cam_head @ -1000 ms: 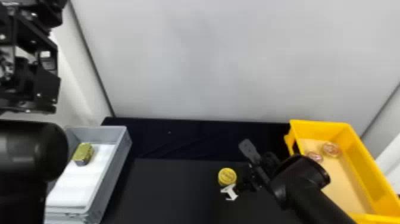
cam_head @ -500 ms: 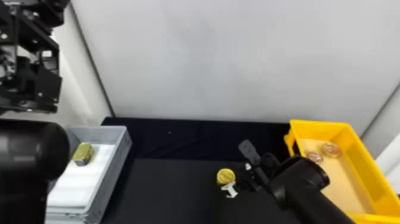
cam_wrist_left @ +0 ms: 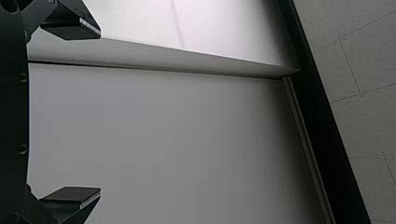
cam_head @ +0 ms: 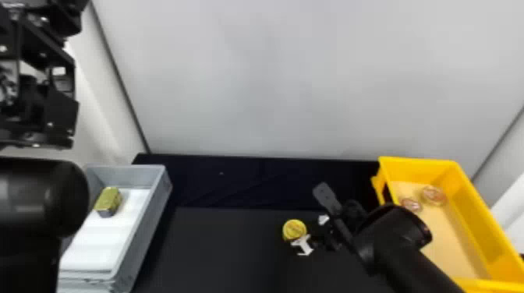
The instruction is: Pick up the round yellow can and place it in the yellow rectangular box
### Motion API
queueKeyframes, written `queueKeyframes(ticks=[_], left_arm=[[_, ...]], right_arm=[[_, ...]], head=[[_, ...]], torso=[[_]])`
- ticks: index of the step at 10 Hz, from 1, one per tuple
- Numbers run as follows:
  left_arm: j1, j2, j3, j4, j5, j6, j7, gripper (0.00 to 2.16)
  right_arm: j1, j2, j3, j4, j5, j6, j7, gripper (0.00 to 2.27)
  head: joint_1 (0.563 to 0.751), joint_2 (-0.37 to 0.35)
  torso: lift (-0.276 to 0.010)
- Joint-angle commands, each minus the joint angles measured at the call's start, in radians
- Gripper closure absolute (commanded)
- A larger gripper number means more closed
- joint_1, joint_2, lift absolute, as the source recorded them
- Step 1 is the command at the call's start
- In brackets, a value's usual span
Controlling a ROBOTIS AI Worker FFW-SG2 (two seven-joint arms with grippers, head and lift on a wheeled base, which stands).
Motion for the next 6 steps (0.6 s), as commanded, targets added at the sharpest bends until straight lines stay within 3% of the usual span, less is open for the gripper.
queueKeyframes(ticks=[1,6], left_arm=[[0.007,0.000,0.009,-0.006,0.002,0.000,0.000,0.10],[0.021,0.007,0.026,-0.026,0.002,0.017,-0.002,0.10]], right_arm=[[0.012,-0.001,0.002,-0.023,0.000,0.006,0.002,0.64],[0.090,-0.042,-0.029,-0.271,0.031,0.086,0.042,0.64]], head=[[0.663,0.054],[0.663,0.054]], torso=[[-0.002],[-0.002]])
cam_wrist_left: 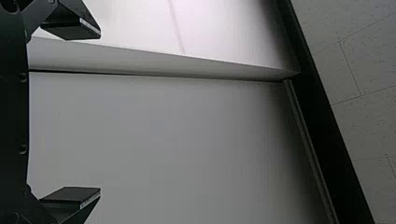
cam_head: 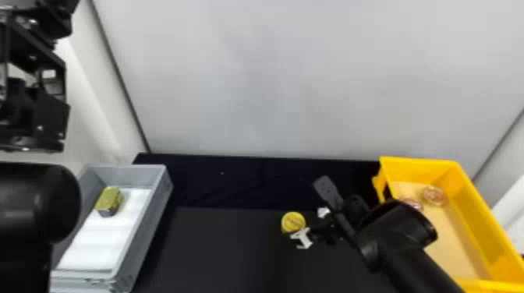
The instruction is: Pick up the round yellow can and place it in the yellow rectangular box
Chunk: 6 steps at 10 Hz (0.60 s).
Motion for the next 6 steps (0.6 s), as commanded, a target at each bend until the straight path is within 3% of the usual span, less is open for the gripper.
queueKeyframes(ticks=[1,6], left_arm=[[0.001,0.002,0.005,-0.006,0.000,0.009,0.001,0.10],[0.000,0.005,0.005,-0.017,-0.002,0.028,0.000,0.10]], right_arm=[[0.040,-0.024,-0.032,-0.141,0.023,0.038,0.013,0.64],[0.052,-0.085,-0.202,-0.383,0.118,0.097,0.016,0.64]], head=[[0.663,0.054],[0.663,0.054]], torso=[[-0.002],[-0.002]])
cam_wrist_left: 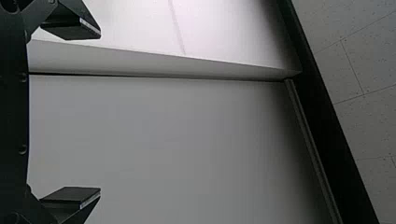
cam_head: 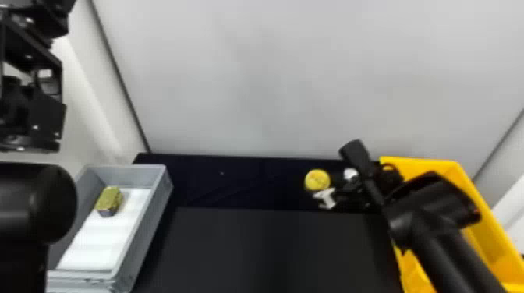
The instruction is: Pick up the round yellow can and place it in the yellow rectangular box
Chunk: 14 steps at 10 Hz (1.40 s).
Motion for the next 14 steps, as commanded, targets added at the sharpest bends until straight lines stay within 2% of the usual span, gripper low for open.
queueKeyframes(ticks=[1,4,8,10,14], left_arm=[[0.000,0.000,0.002,-0.005,-0.002,0.007,0.000,0.10],[0.000,0.002,0.005,-0.011,-0.003,0.017,0.000,0.10],[-0.001,0.003,0.009,-0.020,-0.005,0.030,0.000,0.10],[0.000,0.005,0.014,-0.026,-0.006,0.036,0.000,0.10],[0.000,0.008,0.020,-0.032,-0.006,0.040,-0.005,0.10]], right_arm=[[0.002,-0.038,-0.088,-0.094,0.051,0.028,0.000,0.64],[0.024,-0.068,-0.204,-0.176,0.109,0.052,-0.002,0.64],[0.070,-0.104,-0.318,-0.264,0.160,0.089,-0.008,0.64],[0.099,-0.123,-0.353,-0.296,0.165,0.120,-0.017,0.64],[0.145,-0.139,-0.419,-0.310,0.166,0.155,-0.031,0.64]], head=[[0.663,0.054],[0.663,0.054],[0.663,0.054],[0.663,0.054],[0.663,0.054]], torso=[[-0.002],[-0.002],[-0.002],[-0.002],[-0.002]])
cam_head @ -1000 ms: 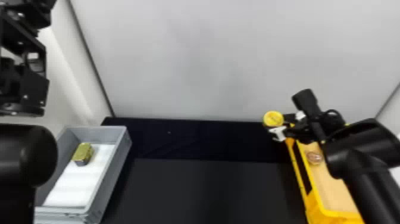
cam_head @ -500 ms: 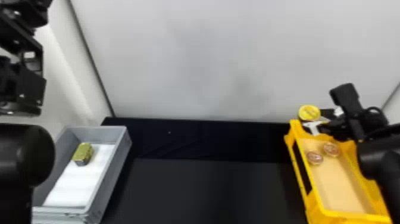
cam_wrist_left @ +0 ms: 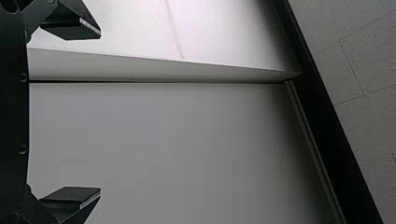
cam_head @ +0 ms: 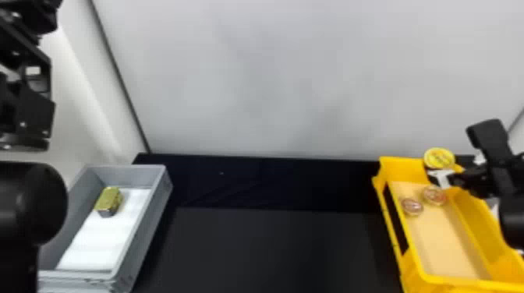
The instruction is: Pick up the round yellow can and place it in the yellow rectangular box
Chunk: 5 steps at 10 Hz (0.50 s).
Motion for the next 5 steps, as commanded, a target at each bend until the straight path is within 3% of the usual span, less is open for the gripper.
queueKeyframes(ticks=[1,5], left_arm=[[0.002,0.002,0.002,-0.002,-0.001,0.002,-0.003,0.10],[0.005,0.005,0.007,-0.005,0.000,0.002,-0.004,0.10]], right_arm=[[0.030,-0.004,-0.037,0.006,0.000,0.019,-0.005,0.64],[0.056,-0.005,-0.077,0.095,-0.027,0.065,-0.005,0.64]], head=[[0.663,0.054],[0.663,0.054]], torso=[[-0.002],[-0.002]])
